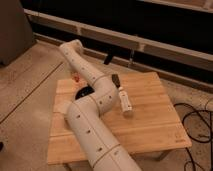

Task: Place the pepper on the white sponge

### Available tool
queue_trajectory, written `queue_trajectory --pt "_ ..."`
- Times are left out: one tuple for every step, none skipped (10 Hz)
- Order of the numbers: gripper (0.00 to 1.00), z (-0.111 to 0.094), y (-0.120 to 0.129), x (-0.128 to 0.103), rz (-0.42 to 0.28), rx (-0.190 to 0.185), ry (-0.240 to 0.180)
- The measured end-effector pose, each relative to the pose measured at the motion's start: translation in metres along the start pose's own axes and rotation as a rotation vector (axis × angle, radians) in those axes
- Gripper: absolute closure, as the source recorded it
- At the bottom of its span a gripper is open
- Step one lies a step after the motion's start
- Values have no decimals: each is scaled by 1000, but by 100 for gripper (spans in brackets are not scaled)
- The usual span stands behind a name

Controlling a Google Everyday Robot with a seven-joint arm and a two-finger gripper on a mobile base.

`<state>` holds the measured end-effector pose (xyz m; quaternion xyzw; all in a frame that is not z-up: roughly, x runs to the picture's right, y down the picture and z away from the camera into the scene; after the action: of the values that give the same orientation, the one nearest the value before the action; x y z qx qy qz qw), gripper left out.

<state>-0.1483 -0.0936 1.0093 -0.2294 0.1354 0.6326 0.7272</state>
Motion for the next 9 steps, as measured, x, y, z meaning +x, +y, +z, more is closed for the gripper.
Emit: queue_trajectory --pt "100 2 -19 1 28 -12 0" --pt "100 6 -39 5 60 -27 6" --pt "100 11 -55 10 94 -39 17" --pt "100 15 -66 15 122 -50 30" --pt "100 22 -78 23 158 -61 52" --pt "100 27 -86 31 188 -70 73" --pt "97 30 -89 35 200 -74 85" --pt "86 35 -90 40 217 -81 102" --pt "76 37 -91 42 226 -85 107"
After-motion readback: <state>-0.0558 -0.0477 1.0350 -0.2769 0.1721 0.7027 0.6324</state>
